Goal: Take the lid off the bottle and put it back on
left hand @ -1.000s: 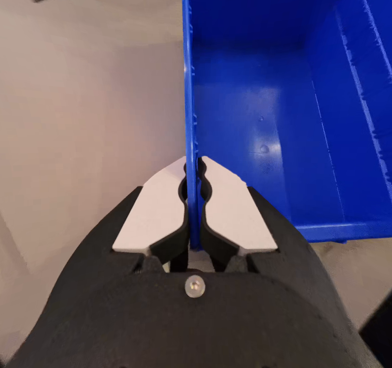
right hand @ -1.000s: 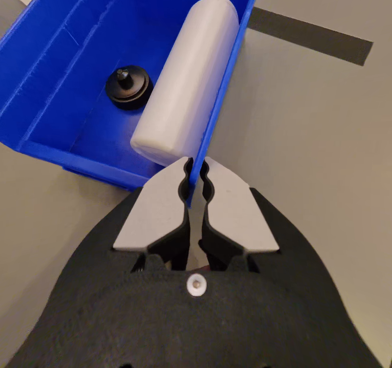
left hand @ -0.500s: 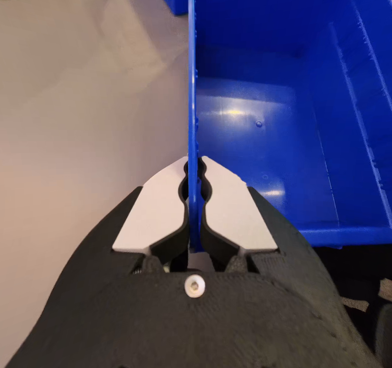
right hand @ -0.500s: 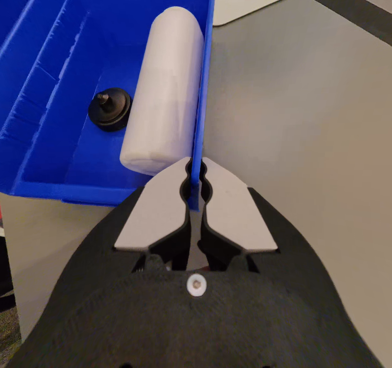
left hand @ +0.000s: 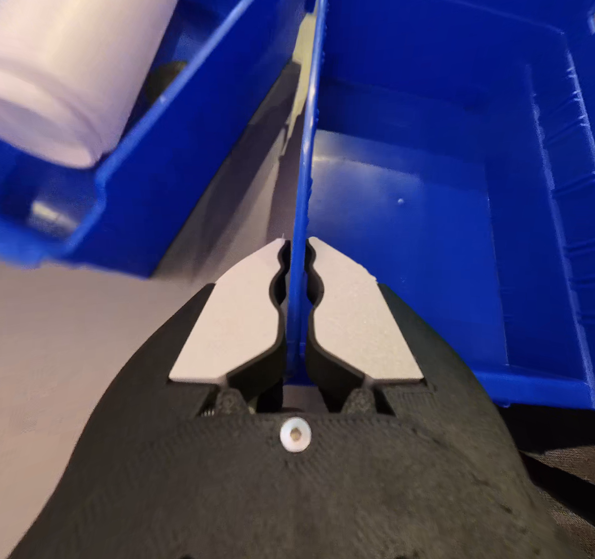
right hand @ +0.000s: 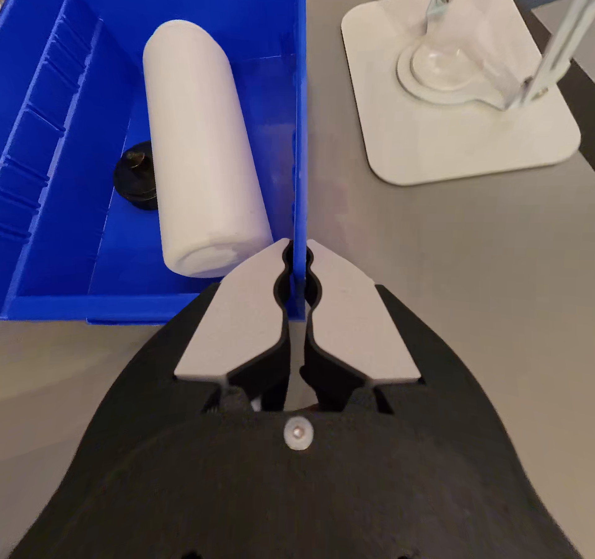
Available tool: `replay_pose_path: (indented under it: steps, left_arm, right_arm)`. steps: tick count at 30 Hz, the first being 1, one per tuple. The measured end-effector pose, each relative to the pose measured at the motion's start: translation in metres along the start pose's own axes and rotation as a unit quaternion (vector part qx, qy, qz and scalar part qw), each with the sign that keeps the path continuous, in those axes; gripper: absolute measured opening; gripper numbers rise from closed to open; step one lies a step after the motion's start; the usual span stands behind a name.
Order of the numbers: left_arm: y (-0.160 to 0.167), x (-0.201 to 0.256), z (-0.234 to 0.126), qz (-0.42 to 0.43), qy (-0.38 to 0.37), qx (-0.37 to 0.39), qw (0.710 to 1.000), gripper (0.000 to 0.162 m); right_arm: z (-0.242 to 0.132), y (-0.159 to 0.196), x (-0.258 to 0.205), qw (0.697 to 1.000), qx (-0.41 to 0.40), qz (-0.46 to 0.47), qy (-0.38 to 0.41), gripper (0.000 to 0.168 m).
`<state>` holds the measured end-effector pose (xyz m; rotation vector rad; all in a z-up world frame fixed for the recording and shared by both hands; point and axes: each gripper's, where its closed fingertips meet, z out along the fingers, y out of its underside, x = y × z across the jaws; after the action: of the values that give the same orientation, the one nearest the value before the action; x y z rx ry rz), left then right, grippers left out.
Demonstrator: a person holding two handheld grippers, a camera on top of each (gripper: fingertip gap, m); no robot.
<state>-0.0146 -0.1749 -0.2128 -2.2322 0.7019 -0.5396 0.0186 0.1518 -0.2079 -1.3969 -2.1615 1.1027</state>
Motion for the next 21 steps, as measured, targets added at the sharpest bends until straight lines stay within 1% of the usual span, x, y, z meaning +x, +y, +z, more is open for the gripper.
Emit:
replay_pose_path:
  steps: [3,5,7,9,10,12,14,15,17,19,21]
  left_arm:
    - [-0.009,-0.008,0.013,-0.025,0.001,0.008,1.000,0.015]
    - [-0.004,-0.011,0.013,-0.043,-0.005,0.006,0.999,0.030]
    - [0.000,-0.012,-0.005,-0.065,-0.016,0.022,0.997,0.046]
    - [0.004,-0.015,-0.036,-0.092,-0.038,0.037,0.994,0.052]
    - [0.004,-0.021,-0.053,-0.104,-0.067,0.044,0.991,0.058]
    - [0.000,-0.044,-0.087,-0.140,-0.142,0.054,0.978,0.058]
    - [-0.014,-0.067,-0.111,-0.160,-0.203,0.059,0.964,0.068]
    - [-0.023,-0.080,-0.117,-0.170,-0.227,0.061,0.957,0.067]
    - [-0.038,-0.102,-0.116,-0.187,-0.253,0.050,0.948,0.068]
    - [-0.043,-0.128,-0.107,-0.209,-0.273,0.009,0.939,0.069]
    - [-0.044,-0.150,-0.094,-0.209,-0.278,-0.032,0.937,0.061]
  right_arm:
    - [0.026,-0.020,-0.002,1.000,0.007,0.014,-0.007,0.006]
    - [0.030,-0.024,-0.001,0.999,-0.006,0.040,0.019,0.043]
    - [0.012,-0.028,-0.004,0.996,0.003,0.070,0.058,0.056]
    - [-0.019,-0.026,-0.023,0.992,0.013,0.099,0.081,0.058]
    - [-0.034,-0.022,-0.038,0.990,0.005,0.103,0.095,0.058]
    - [-0.057,-0.009,-0.079,0.988,-0.025,0.103,0.116,0.060]
    - [-0.065,0.003,-0.133,0.986,-0.060,0.125,0.092,0.066]
    - [-0.064,0.010,-0.160,0.985,-0.078,0.135,0.075,0.068]
    - [-0.061,0.022,-0.201,0.982,-0.108,0.143,0.060,0.071]
    - [-0.049,0.032,-0.235,0.978,-0.130,0.160,0.033,0.069]
    - [-0.036,0.045,-0.258,0.973,-0.168,0.160,0.015,0.071]
